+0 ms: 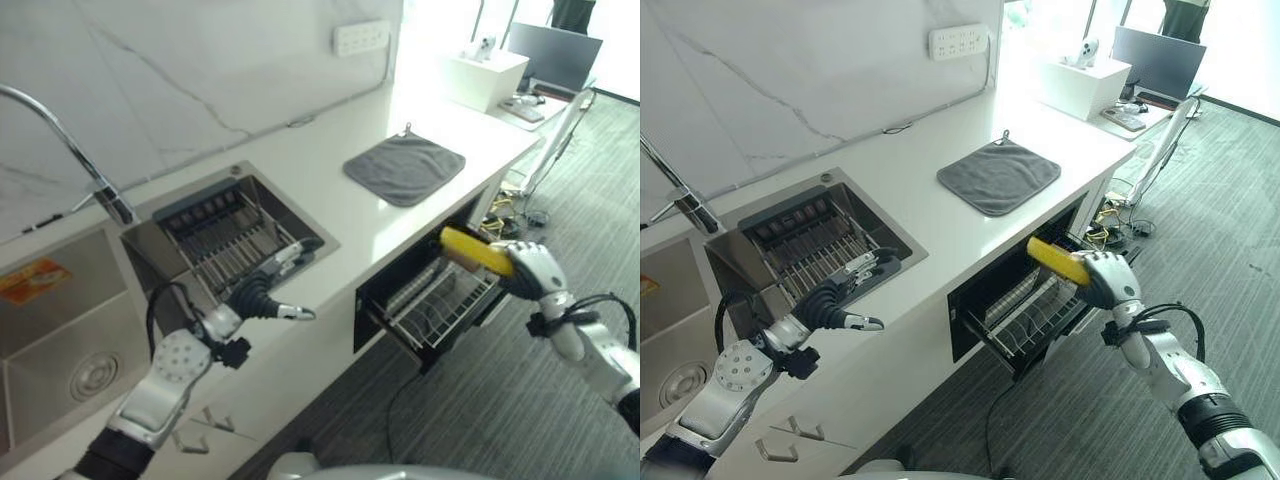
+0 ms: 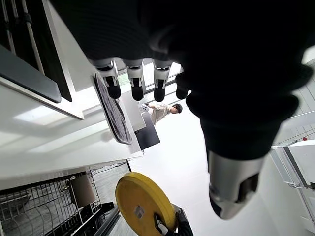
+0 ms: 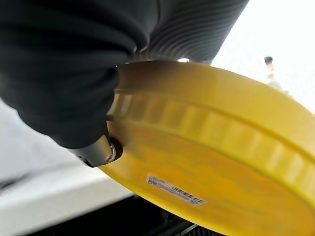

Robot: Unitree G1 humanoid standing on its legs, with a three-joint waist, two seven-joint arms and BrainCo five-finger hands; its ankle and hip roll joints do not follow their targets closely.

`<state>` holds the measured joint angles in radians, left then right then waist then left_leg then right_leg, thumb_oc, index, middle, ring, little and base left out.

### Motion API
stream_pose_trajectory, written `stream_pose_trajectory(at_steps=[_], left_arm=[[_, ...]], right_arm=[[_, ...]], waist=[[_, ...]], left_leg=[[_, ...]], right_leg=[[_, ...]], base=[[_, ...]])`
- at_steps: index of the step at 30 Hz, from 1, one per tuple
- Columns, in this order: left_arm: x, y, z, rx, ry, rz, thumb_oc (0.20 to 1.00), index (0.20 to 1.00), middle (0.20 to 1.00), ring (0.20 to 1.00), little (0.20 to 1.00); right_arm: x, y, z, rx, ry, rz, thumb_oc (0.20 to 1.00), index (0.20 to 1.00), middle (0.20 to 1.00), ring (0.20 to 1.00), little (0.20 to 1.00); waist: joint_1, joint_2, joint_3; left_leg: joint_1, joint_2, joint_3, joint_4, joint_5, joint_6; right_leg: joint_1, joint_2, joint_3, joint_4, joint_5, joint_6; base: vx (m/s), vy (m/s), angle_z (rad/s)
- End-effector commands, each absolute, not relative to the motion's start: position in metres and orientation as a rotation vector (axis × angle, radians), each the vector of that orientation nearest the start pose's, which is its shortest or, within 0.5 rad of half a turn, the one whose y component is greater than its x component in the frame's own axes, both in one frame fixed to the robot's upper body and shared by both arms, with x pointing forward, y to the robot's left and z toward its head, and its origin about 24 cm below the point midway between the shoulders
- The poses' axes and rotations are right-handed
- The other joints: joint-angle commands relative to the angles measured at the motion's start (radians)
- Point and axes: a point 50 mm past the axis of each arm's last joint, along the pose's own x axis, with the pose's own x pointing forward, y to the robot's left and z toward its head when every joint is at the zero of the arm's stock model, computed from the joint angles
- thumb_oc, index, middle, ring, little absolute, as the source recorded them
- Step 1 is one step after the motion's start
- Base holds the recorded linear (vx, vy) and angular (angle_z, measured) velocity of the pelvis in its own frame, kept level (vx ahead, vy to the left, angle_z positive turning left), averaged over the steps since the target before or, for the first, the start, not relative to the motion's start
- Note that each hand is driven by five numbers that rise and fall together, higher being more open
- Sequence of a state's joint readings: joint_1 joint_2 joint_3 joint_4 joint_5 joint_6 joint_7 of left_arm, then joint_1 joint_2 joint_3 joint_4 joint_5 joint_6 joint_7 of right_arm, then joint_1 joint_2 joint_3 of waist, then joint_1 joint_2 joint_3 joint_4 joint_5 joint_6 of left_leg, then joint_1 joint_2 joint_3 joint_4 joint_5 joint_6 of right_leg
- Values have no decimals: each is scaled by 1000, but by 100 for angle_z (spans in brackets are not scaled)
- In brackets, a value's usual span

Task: Place the dishes in the dishwasher.

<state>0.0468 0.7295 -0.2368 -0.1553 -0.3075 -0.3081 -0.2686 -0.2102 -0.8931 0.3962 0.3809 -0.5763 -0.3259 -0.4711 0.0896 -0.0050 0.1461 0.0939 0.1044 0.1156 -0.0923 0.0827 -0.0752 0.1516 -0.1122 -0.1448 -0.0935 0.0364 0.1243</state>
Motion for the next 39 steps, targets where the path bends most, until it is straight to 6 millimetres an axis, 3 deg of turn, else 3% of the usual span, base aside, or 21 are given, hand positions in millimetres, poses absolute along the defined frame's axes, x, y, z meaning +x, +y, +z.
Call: stream_pose_trajectory(at_steps=[1, 3, 4, 5, 11, 16, 18, 21, 22, 25, 34, 39], left_arm=[[235, 183, 127, 364, -396, -634, 1000, 1000, 1000, 1000, 1000], [237, 183, 127, 367, -398, -638, 1000, 1000, 1000, 1000, 1000], [239, 182, 127, 374, -394, -650, 1000, 1000, 1000, 1000, 1000], [239, 182, 126, 374, -394, -653, 1000, 1000, 1000, 1000, 1000], [245, 175, 128, 396, -418, -678, 1000, 1000, 1000, 1000, 1000], [243, 172, 125, 391, -415, -703, 1000, 1000, 1000, 1000, 1000], [245, 173, 129, 352, -421, -684, 1000, 1000, 1000, 1000, 1000], [250, 174, 138, 313, -468, -639, 1000, 1000, 1000, 1000, 1000], [255, 173, 151, 331, -529, -648, 1000, 1000, 1000, 1000, 1000], [259, 172, 166, 344, -594, -673, 1000, 1000, 1000, 1000, 1000], [254, 174, 195, 378, -728, -695, 1000, 1000, 1000, 1000, 1000], [252, 175, 204, 394, -769, -693, 1000, 1000, 1000, 1000, 1000]], right_arm=[[295, -252, 121, -1546, -556, 135, 200, 200, 200, 200, 200], [296, -248, 120, -1606, -571, 216, 200, 200, 200, 200, 200], [294, -239, 115, -1708, -612, 389, 200, 200, 200, 200, 200], [295, -237, 113, -1723, -620, 415, 200, 200, 200, 200, 200], [305, -234, 100, -1780, -617, 441, 200, 200, 200, 200, 200], [311, -239, 86, -1799, -504, 421, 200, 200, 200, 200, 200], [324, -242, 95, -1785, -499, 316, 200, 200, 200, 200, 200], [328, -250, 100, -1804, -506, 215, 200, 200, 200, 200, 200], [344, -263, 123, -1796, -500, 96, 200, 200, 200, 200, 200], [359, -270, 149, -1795, -494, -52, 200, 200, 200, 200, 200], [373, -267, 187, -1807, -571, -190, 200, 200, 200, 200, 200], [378, -260, 200, -1814, -603, -211, 200, 200, 200, 200, 200]], waist=[[17, -25, 17], [21, -28, 22], [33, -36, 27], [37, -37, 29], [60, -49, 41], [72, -32, 36], [78, -19, 52], [82, -5, 81], [105, 4, 108], [122, 19, 139], [167, 63, 216], [174, 72, 234]], left_leg=[[58, 8, -4, 25, -158, -25], [55, 7, -8, 28, -159, -25], [51, 5, -18, 36, -162, -26], [50, 5, -21, 38, -164, -27], [33, -5, -38, 60, -177, -20], [39, -12, -51, 77, -189, -18], [18, -17, -56, 88, -190, -20], [-16, -23, -78, 103, -186, -19], [-53, -28, -102, 116, -184, -23], [-102, -35, -128, 130, -179, -26], [-214, -66, -220, 135, -149, -30], [-236, -71, -237, 116, -131, -31]], right_leg=[[7, -34, -55, 17, -70, 62], [6, -33, -55, 19, -72, 63], [9, -30, -53, 22, -76, 64], [8, -30, -53, 24, -78, 65], [1, -33, -47, 32, -80, 66], [11, -43, -48, 44, -88, 67], [-5, -49, -41, 47, -87, 68], [-30, -56, -33, 53, -85, 69], [-57, -60, -35, 62, -86, 67], [-99, -60, -35, 72, -86, 62], [-197, -61, -45, 93, -80, 52], [-225, -60, -49, 99, -76, 50]], base=[[-3, -30, 5], [12, -40, 5], [39, -40, 4], [44, -42, 8], [-17, -39, 5], [68, 9, 4], [-100, 37, 3], [-132, 0, 11], [-224, -68, 16], [-176, -45, 1], [-97, -29, 7], [-57, 8, 6]])
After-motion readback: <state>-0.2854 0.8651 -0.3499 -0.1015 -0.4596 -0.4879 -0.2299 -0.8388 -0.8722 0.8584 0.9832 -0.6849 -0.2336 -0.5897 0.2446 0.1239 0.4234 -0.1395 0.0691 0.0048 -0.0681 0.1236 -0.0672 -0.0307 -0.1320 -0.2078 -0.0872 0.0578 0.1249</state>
